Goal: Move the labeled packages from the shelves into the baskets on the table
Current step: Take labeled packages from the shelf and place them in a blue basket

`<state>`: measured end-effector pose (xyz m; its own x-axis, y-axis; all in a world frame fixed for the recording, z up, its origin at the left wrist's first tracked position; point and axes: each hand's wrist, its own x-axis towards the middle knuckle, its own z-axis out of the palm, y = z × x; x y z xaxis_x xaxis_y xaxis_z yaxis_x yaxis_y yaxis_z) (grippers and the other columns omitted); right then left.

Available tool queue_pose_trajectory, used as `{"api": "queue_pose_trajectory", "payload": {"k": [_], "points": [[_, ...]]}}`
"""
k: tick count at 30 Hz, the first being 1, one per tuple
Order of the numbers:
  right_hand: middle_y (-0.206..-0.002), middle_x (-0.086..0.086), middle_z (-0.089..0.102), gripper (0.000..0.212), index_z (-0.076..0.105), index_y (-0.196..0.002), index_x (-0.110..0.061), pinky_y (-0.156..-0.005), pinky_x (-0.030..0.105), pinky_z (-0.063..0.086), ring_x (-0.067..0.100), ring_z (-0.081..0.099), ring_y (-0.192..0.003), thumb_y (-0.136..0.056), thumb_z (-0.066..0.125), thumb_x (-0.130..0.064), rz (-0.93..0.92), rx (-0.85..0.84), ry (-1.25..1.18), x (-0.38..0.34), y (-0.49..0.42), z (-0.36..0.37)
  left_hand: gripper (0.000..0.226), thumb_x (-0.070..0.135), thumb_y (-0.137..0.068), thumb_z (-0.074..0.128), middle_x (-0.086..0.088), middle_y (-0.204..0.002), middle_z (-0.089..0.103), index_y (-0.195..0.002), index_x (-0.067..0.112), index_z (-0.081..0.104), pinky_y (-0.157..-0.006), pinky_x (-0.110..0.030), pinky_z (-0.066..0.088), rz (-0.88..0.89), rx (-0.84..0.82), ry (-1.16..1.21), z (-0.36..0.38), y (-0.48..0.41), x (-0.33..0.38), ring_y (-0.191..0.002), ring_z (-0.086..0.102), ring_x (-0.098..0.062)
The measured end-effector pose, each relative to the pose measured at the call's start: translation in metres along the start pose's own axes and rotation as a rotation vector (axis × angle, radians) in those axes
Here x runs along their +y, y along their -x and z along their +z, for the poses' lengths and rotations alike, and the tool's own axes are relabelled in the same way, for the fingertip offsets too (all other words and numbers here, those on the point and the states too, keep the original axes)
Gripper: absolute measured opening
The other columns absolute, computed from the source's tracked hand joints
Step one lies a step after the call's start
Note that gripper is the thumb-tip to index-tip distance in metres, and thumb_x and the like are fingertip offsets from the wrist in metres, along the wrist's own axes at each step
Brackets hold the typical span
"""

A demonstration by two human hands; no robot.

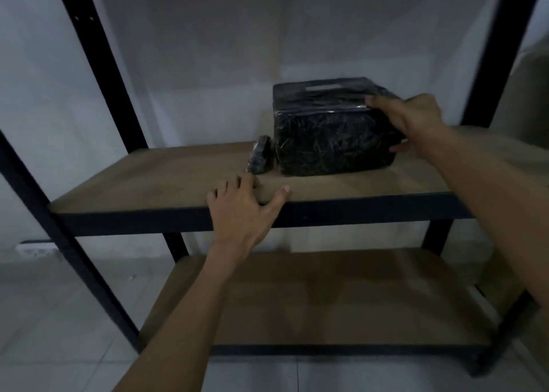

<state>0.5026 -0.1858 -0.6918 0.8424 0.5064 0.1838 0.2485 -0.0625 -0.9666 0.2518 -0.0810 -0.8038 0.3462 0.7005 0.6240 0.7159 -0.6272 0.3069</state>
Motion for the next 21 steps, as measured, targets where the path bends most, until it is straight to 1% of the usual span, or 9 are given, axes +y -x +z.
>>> {"api": "queue_pose_trajectory", "payload": {"k": [3, 4, 7, 8, 11, 13, 17, 19, 21], "points": [[-0.092, 0.003, 0.068, 0.062, 0.061, -0.098, -0.014, -0.070, 0.044, 0.059, 0.021, 0.066, -0.082, -0.056, 0.078, -0.056, -0.066, 0.126, -0.081, 0.015, 0.019, 0.003, 0.079, 0.084, -0.074, 0.020, -0.003, -0.106, 0.062, -0.104, 0.021, 0.056, -0.086, -0.037, 0.033, 0.012, -0.018, 0.003, -0.001, 0.002, -0.001, -0.100, 0.051, -0.024], [-0.091, 0.003, 0.068, 0.060, 0.060, -0.098, -0.014, -0.071, 0.041, 0.059, 0.020, 0.066, -0.080, -0.058, 0.079, -0.054, -0.097, 0.154, -0.109, 0.020, 0.026, 0.003, 0.079, 0.083, -0.074, 0.020, -0.002, -0.106, 0.062, -0.105, 0.021, 0.056, -0.085, -0.036, 0.032, 0.013, -0.015, 0.005, -0.002, 0.003, 0.000, -0.100, 0.051, -0.024], [-0.101, 0.006, 0.066, 0.057, 0.057, -0.112, -0.006, -0.067, 0.018, 0.054, 0.010, 0.063, -0.081, -0.071, 0.079, -0.038, -0.224, 0.141, -0.183, 0.030, 0.047, -0.001, 0.073, 0.082, -0.075, 0.025, -0.002, -0.099, 0.062, -0.098, 0.020, 0.058, -0.079, -0.033, 0.030, 0.028, 0.030, 0.017, -0.003, 0.002, 0.002, -0.093, 0.053, -0.023], [-0.103, 0.006, 0.065, 0.056, 0.055, -0.114, -0.006, -0.069, 0.018, 0.054, 0.010, 0.063, -0.085, -0.073, 0.077, -0.037, -0.264, 0.121, -0.192, 0.033, 0.053, -0.002, 0.070, 0.081, -0.076, 0.027, -0.001, -0.096, 0.062, -0.096, 0.021, 0.058, -0.077, -0.032, 0.030, 0.035, 0.049, 0.022, -0.003, 0.002, 0.002, -0.091, 0.053, -0.022], [-0.107, 0.002, 0.062, 0.054, 0.050, -0.118, -0.011, -0.082, 0.029, 0.052, 0.014, 0.061, -0.096, -0.077, 0.073, -0.038, -0.350, 0.107, -0.201, 0.045, 0.074, -0.002, 0.063, 0.078, -0.077, 0.033, -0.001, -0.088, 0.063, -0.088, 0.022, 0.059, -0.074, -0.032, 0.029, 0.049, 0.101, 0.014, 0.002, 0.001, 0.000, -0.085, 0.054, -0.022], [-0.106, -0.003, 0.061, 0.053, 0.049, -0.119, -0.014, -0.082, 0.025, 0.050, 0.008, 0.060, -0.096, -0.078, 0.071, -0.039, -0.393, 0.105, -0.183, 0.053, 0.087, 0.000, 0.063, 0.077, -0.076, 0.035, -0.001, -0.087, 0.064, -0.086, 0.021, 0.061, -0.072, -0.032, 0.029, 0.036, 0.122, 0.010, 0.004, 0.000, 0.000, -0.084, 0.054, -0.023], [-0.098, -0.014, 0.060, 0.047, 0.048, -0.116, -0.023, -0.074, 0.008, 0.046, -0.007, 0.058, -0.089, -0.078, 0.068, -0.041, -0.462, 0.093, -0.139, 0.061, 0.098, -0.001, 0.068, 0.077, -0.075, 0.031, -0.001, -0.090, 0.065, -0.091, 0.019, 0.064, -0.075, -0.035, 0.032, 0.020, 0.116, 0.000, 0.007, -0.001, 0.001, -0.088, 0.054, -0.024], [-0.098, -0.017, 0.061, 0.043, 0.047, -0.115, -0.028, -0.074, 0.009, 0.046, -0.009, 0.058, -0.091, -0.079, 0.067, -0.043, -0.474, 0.097, -0.129, 0.062, 0.096, -0.001, 0.066, 0.076, -0.075, 0.033, -0.001, -0.089, 0.065, -0.089, 0.020, 0.064, -0.075, -0.036, 0.033, 0.011, 0.119, 0.000, 0.007, -0.001, 0.000, -0.087, 0.054, -0.024], [-0.102, -0.018, 0.061, 0.044, 0.048, -0.117, -0.029, -0.080, 0.013, 0.045, -0.007, 0.058, -0.096, -0.079, 0.067, -0.045, -0.479, 0.100, -0.129, 0.062, 0.094, -0.001, 0.064, 0.076, -0.075, 0.035, 0.000, -0.086, 0.065, -0.086, 0.019, 0.064, -0.074, -0.036, 0.032, 0.006, 0.112, -0.002, 0.008, 0.000, 0.001, -0.085, 0.054, -0.024]]}}
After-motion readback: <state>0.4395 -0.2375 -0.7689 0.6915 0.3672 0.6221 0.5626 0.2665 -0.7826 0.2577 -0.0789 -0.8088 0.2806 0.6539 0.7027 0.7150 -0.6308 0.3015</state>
